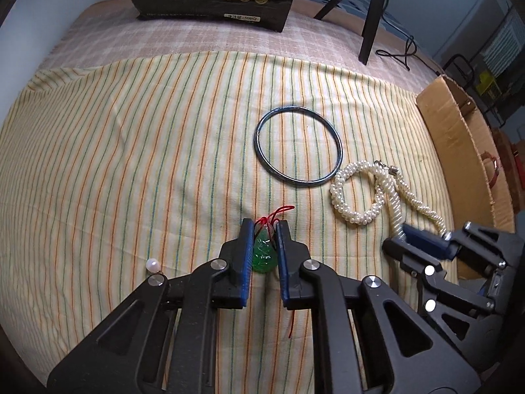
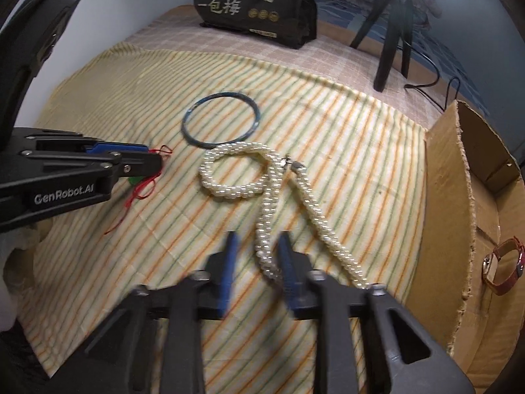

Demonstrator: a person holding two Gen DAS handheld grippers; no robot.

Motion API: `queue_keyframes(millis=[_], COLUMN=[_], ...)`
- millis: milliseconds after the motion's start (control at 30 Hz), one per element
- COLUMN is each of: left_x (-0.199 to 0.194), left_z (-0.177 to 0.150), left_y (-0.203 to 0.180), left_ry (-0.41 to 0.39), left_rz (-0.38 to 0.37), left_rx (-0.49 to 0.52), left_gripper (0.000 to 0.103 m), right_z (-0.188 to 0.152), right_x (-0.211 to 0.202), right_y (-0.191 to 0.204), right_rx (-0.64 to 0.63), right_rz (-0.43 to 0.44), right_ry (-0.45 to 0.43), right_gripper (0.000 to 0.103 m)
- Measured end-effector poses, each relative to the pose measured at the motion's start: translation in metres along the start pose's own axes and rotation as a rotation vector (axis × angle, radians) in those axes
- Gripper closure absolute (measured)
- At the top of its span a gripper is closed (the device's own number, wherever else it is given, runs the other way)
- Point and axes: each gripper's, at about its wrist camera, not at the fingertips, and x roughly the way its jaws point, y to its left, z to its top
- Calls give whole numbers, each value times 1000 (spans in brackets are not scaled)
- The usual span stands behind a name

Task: Organize jewelry
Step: 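Close the right tool on the long pearl necklace while the left tool holds the pendant, then carry the pendant with the left tool and the necklace with the right tool over the box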

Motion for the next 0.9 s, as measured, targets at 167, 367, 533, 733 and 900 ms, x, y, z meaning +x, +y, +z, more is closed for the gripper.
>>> queue_keyframes(millis=[167,367,533,733,900], left_x=[-12,-33,-51,-73,-86], left_z=[-1,0,0,-2,-5], left_y=[1,0,-3,-12,-22], left_ry=[-14,-54,-90,-124,-145], left_rz=[-23,-53,-79,-111,-129], left_rx=[-13,-21,-26,-9,12], left_gripper=[91,91,91,91,91], right_z=[0,5,10,14,16], right_x=[-7,-33,-61,-91,-114], right_y=[1,-3,-9,-10,-12], right_rx=[-1,37,88,111,114], right_rz=[2,41,77,72,63], right_ry=[-9,-71,-137,-203,-248], right_gripper=[96,96,96,96,96])
